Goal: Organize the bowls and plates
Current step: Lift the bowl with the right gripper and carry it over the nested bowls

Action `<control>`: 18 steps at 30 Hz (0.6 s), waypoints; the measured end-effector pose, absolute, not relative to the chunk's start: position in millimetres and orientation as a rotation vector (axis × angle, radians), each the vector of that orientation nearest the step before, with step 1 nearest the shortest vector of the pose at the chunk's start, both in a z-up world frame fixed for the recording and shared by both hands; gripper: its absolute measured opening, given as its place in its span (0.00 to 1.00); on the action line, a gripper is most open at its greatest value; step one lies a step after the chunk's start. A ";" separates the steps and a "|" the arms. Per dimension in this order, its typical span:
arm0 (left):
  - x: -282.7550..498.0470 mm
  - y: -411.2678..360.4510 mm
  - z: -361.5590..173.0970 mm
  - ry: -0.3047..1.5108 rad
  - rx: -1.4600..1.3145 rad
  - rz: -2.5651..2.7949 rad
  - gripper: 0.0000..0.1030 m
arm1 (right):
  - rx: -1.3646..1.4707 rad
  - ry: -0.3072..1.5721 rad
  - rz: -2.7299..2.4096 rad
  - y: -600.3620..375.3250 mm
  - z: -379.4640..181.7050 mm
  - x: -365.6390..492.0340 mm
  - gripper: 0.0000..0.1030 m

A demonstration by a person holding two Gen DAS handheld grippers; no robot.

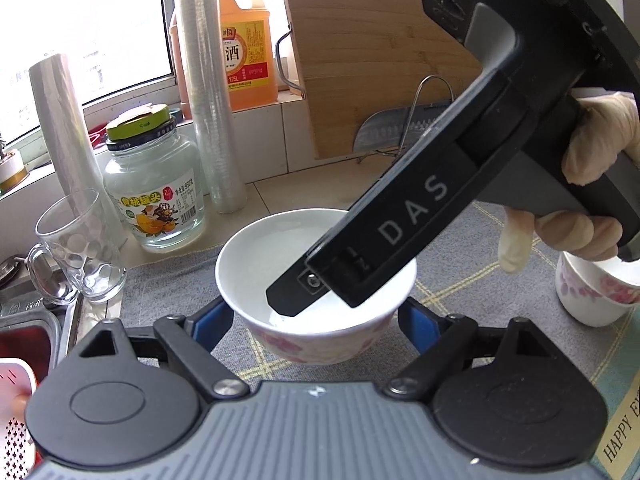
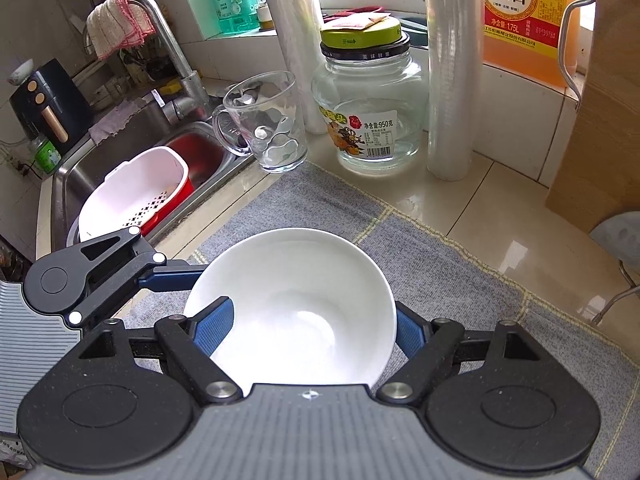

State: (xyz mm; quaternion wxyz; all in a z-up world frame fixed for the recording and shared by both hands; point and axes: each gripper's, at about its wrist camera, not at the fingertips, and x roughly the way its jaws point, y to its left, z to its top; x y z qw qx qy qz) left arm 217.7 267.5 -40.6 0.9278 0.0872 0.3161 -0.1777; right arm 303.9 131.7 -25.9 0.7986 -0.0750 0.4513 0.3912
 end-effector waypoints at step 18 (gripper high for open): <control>163.0 230.0 -13.4 0.659 0.226 -0.446 0.86 | -0.072 0.934 0.791 78.1 0.2 234.9 0.85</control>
